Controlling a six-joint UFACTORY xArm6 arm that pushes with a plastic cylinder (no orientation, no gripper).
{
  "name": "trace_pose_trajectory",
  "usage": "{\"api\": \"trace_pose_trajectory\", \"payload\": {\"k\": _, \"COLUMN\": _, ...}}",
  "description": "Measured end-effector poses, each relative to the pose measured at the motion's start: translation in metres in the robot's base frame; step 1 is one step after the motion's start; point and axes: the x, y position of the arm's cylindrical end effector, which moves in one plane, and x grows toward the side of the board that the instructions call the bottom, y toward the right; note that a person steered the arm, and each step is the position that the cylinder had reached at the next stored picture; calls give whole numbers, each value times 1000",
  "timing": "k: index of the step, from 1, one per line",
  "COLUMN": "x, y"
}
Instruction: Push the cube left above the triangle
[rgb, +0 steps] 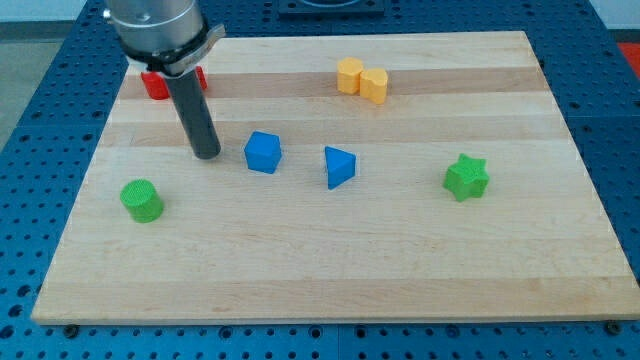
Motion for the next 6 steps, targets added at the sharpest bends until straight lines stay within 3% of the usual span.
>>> {"api": "trace_pose_trajectory", "payload": {"k": 1, "x": 2, "y": 1}}
{"api": "trace_pose_trajectory", "payload": {"k": 2, "x": 14, "y": 54}}
{"api": "trace_pose_trajectory", "payload": {"k": 6, "x": 15, "y": 72}}
